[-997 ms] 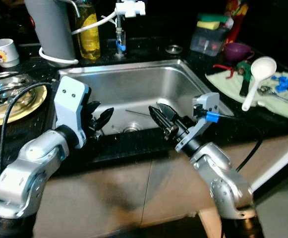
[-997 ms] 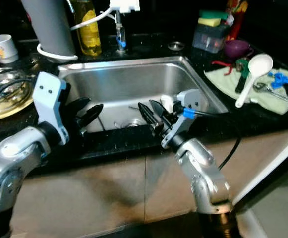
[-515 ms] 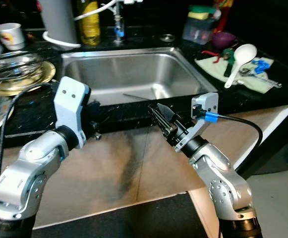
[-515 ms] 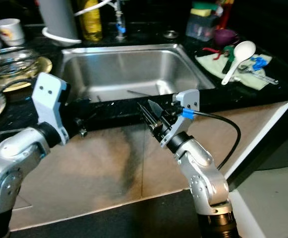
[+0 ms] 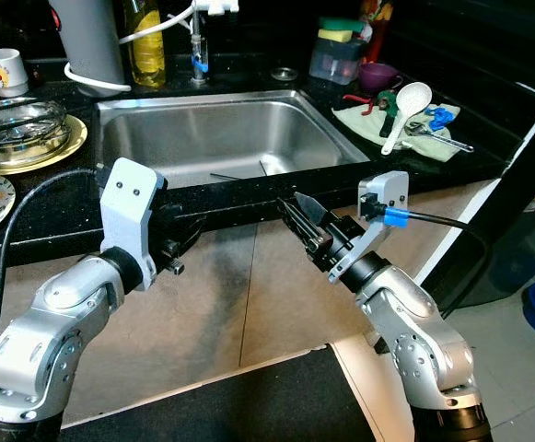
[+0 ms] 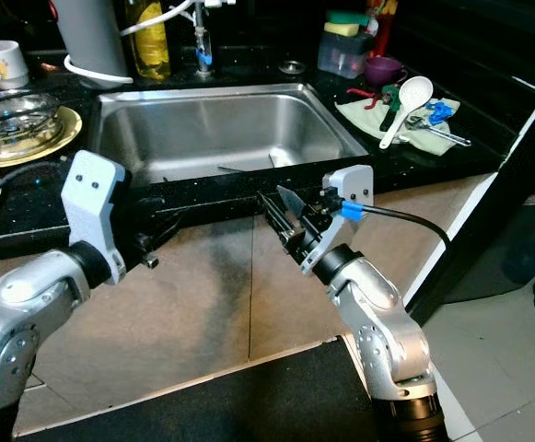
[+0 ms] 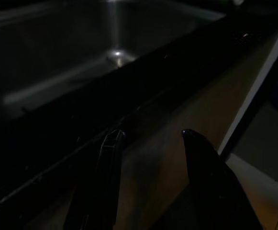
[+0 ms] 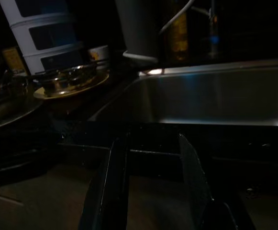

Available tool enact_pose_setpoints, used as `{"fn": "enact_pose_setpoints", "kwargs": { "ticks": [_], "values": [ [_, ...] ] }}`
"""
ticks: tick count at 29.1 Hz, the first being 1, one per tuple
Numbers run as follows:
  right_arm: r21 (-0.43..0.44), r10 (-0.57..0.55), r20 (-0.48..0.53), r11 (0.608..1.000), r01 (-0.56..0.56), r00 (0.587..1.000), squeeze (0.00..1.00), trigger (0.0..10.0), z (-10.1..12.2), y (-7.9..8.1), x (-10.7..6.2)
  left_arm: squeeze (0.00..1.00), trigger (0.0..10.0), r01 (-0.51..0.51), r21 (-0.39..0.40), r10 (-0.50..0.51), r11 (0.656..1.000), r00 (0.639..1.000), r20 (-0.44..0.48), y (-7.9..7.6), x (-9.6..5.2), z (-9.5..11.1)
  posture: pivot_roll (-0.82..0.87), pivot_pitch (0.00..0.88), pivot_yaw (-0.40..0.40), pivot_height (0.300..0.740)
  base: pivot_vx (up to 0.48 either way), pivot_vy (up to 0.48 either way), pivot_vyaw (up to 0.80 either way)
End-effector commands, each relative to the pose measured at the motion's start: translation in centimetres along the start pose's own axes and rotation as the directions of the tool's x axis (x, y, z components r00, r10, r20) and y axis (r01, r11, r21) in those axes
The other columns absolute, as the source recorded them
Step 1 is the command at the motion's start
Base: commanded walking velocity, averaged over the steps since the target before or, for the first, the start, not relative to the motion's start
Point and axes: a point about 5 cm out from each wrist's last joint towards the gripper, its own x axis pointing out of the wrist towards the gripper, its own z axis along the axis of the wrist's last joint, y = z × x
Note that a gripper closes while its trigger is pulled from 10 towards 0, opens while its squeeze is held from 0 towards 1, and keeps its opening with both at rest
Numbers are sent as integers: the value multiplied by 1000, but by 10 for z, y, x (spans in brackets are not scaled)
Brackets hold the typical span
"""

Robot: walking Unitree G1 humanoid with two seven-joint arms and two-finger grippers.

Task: Kitchen organization

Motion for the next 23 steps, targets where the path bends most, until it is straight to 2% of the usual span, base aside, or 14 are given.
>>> {"fn": "enact_pose_setpoints", "kwargs": {
  "ticks": [1,11,13,16,17,19,21,23],
  "values": [
    [9,10,-16,1000,-10,1000,0,10000,-3,2,-1,0,10000,12,9,-12,1000,1000,-12,-4,-2,-1,-49,166,-70,740,0,0,0],
    [27,2,-28,1000,-1,1000,0,10000,-9,1,-5,0,10000,45,24,-44,999,999,-13,-11,-4,-1,-45,168,-58,740,0,341,0],
    [70,-1,-21,998,2,1000,0,10000,-11,1,-7,0,10000,79,41,-78,996,997,-12,-17,-6,-2,-47,170,-55,740,0,0,0],
    [196,36,11,980,-37,999,0,10000,-12,1,-16,0,10000,157,45,-156,987,987,-22,-23,-12,-5,-47,173,-51,740,0,0,0],
    [196,36,11,980,-37,999,0,10000,-12,1,-16,0,10000,157,45,-156,987,987,-22,-23,-12,-5,-47,173,-51,740,0,0,0],
    [260,63,32,963,-69,997,0,10000,-12,1,-21,0,10000,206,44,-205,977,978,-26,-25,-16,-6,-45,174,-50,740,0,0,0],
    [335,93,52,936,-105,994,0,10000,-14,1,-28,0,10000,277,24,-275,961,960,-45,-29,-21,-9,-43,175,-48,740,0,0,0],
    [379,126,43,916,-133,991,0,10000,-19,-1,-38,0,10000,400,-7,-399,916,912,-99,-41,-30,-16,-41,176,-47,740,0,0,0]
  ]
}}
